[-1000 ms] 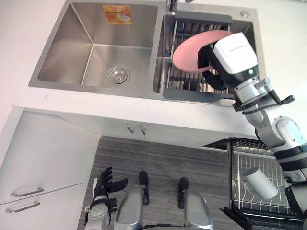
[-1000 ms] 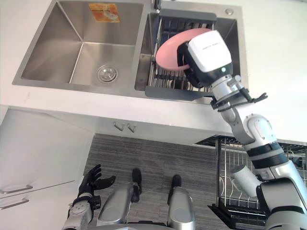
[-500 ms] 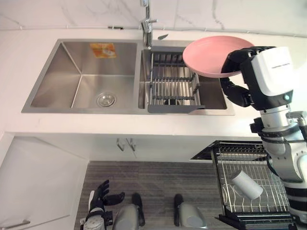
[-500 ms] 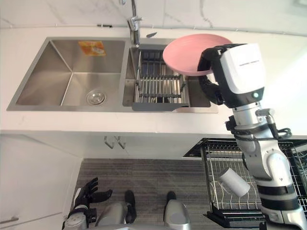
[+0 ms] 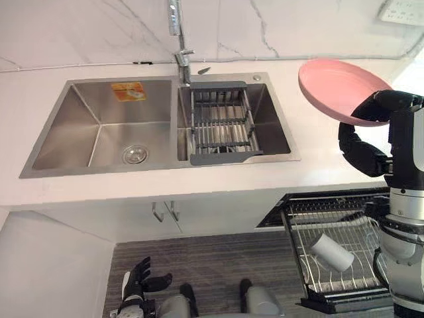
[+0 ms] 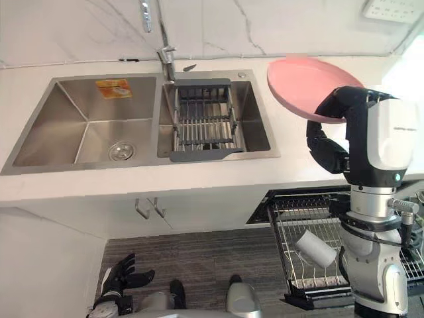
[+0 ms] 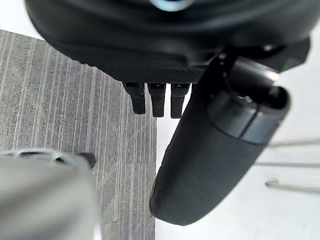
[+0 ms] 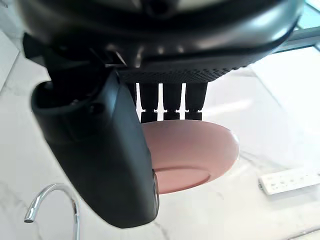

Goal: Walk over to the sink, pick up the cup, carry it to the dishwasher, place the cup inside the dishwasher, then close the dishwasher door

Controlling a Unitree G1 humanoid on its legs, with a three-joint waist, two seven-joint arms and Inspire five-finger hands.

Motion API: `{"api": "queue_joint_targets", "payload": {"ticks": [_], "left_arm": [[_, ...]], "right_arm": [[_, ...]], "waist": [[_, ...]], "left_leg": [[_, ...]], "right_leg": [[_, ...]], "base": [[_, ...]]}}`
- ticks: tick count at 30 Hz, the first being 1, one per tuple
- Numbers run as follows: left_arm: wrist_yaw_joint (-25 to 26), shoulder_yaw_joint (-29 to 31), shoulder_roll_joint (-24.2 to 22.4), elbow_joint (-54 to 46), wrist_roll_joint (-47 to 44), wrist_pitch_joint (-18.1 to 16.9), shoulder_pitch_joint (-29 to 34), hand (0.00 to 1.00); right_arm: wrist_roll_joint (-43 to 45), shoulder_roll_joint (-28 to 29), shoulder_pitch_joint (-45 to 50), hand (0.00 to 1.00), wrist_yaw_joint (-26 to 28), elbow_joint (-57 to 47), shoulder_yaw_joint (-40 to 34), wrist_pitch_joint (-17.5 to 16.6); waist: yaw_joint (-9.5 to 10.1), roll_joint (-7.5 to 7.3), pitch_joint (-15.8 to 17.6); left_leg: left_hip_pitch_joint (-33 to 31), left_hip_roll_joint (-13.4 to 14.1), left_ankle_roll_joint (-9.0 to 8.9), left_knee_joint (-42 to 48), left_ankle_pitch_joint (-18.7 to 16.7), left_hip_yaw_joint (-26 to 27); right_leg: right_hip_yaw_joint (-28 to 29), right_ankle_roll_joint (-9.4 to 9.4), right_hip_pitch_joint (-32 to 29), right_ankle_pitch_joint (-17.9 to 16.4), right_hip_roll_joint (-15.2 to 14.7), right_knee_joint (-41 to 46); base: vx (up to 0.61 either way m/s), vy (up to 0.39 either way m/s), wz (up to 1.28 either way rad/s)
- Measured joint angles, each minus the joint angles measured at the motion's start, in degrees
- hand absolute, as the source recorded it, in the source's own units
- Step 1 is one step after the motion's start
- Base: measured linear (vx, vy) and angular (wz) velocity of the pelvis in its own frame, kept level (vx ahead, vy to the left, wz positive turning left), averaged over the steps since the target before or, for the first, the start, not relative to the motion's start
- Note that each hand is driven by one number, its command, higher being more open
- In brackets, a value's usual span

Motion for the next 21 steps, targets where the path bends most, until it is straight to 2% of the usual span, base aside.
{"api": "queue_joint_targets", "payload": {"ticks": [4,7,8,9,11,12,13,14,15,16,21], "left_arm": [[0.0,0.0,-1.1,-0.4,0.0,0.0,0.1,0.9],[0.1,1.7,-1.3,-0.5,0.0,0.0,0.0,0.9],[0.3,3.0,-1.2,-0.7,0.0,0.0,-0.2,0.9],[0.4,4.5,-1.0,-0.8,-0.1,0.0,-0.8,0.9],[1.2,6.4,-0.5,-0.7,-0.1,0.0,-1.3,0.9],[1.3,7.2,-0.3,-0.7,-0.1,0.0,-1.4,0.9],[1.6,8.1,0.2,-0.7,-0.1,0.0,-1.6,0.9],[1.6,8.4,0.6,-0.8,-0.1,0.0,-1.7,0.9],[1.6,8.4,0.9,-0.9,-0.1,0.0,-1.5,0.9],[1.5,8.4,0.5,-1.0,0.0,0.2,-1.3,0.9],[1.2,7.1,-1.4,-2.8,0.0,0.1,-1.1,0.9]], "right_arm": [[0.0,1.8,2.2,0.3,-0.2,0.7,-0.2,0.7],[-0.7,2.7,2.6,0.3,-0.4,3.9,-0.2,2.8],[-1.3,3.2,2.8,0.3,-0.4,5.3,-0.2,4.4],[-1.4,3.7,2.9,0.3,-0.4,6.2,-0.2,5.5],[-1.9,3.8,4.1,0.3,-0.3,6.7,-0.3,5.6],[-2.4,3.8,4.8,0.3,-0.3,6.7,-0.4,5.6],[-2.9,3.8,6.0,0.3,-0.3,6.7,-0.5,5.4],[-2.9,3.8,6.9,0.3,-0.2,6.8,-0.7,4.7],[-2.9,3.9,7.1,0.3,-0.3,7.2,-0.8,4.1],[-2.9,4.4,7.2,0.3,-0.2,9.3,-0.9,4.2],[-2.6,9.1,9.9,0.3,0.4,14.3,-3.0,6.6]], "waist": [[-0.42,0.38,0.1],[-0.92,0.49,0.4],[-1.41,0.55,0.8],[-1.19,0.97,1.6],[-0.61,1.3,2.1],[-0.5,1.33,2.1],[-0.42,1.27,2.0],[-0.23,1.13,2.0],[-0.31,0.99,2.0],[-0.56,1.69,2.2],[-1.07,1.96,2.0]], "left_leg": [[-1.0,1.4,0.53,4.3,-3.1,4.9],[-1.7,2.7,1.73,6.4,-4.7,10.4],[-1.9,3.1,2.38,6.6,-5.1,11.8],[-1.5,3.8,3.38,6.4,-5.1,13.8],[-1.3,4.6,5.15,5.9,-5.4,16.4],[-1.3,4.7,5.68,5.8,-5.5,16.8],[-1.3,4.9,6.08,5.7,-5.7,17.5],[-1.2,5.0,5.93,5.8,-5.7,18.6],[-1.4,5.0,4.9,6.2,-6.1,19.2],[-1.4,5.4,3.71,6.5,-5.3,18.6],[-0.4,6.3,2.28,5.5,-3.7,18.2]], "right_leg": [[5.7,0.88,-3.1,1.2,1.7,0.6],[10.8,2.01,-5.0,4.6,2.4,-2.3],[10.1,0.6,-5.0,5.0,1.8,-4.1],[5.5,-1.17,-5.5,5.1,0.1,-3.5],[-1.6,-2.23,-7.5,3.5,-2.0,3.2],[-3.0,-2.38,-7.5,2.3,-2.6,5.6],[-5.2,-2.6,-6.6,-0.2,-3.1,9.4],[-6.6,-2.29,-4.8,-3.0,-3.4,10.3],[-6.8,-0.47,-2.7,-4.8,-3.4,6.2],[-6.5,-0.07,-2.4,-3.8,-2.4,4.9],[-5.6,-1.02,-1.5,-2.8,-0.2,3.0]], "base": [[-0.07,0.095,-0.85],[-0.1,0.15,-0.9],[-0.13,0.154,-0.69],[-0.16,0.173,-0.66],[-0.12,0.126,-0.64],[-0.07,0.042,-0.52],[-0.04,-0.029,-0.44],[-0.04,-0.091,-0.55],[-0.04,-0.134,-0.53],[-0.03,-0.116,-0.39],[0.02,-0.077,-0.19]]}}
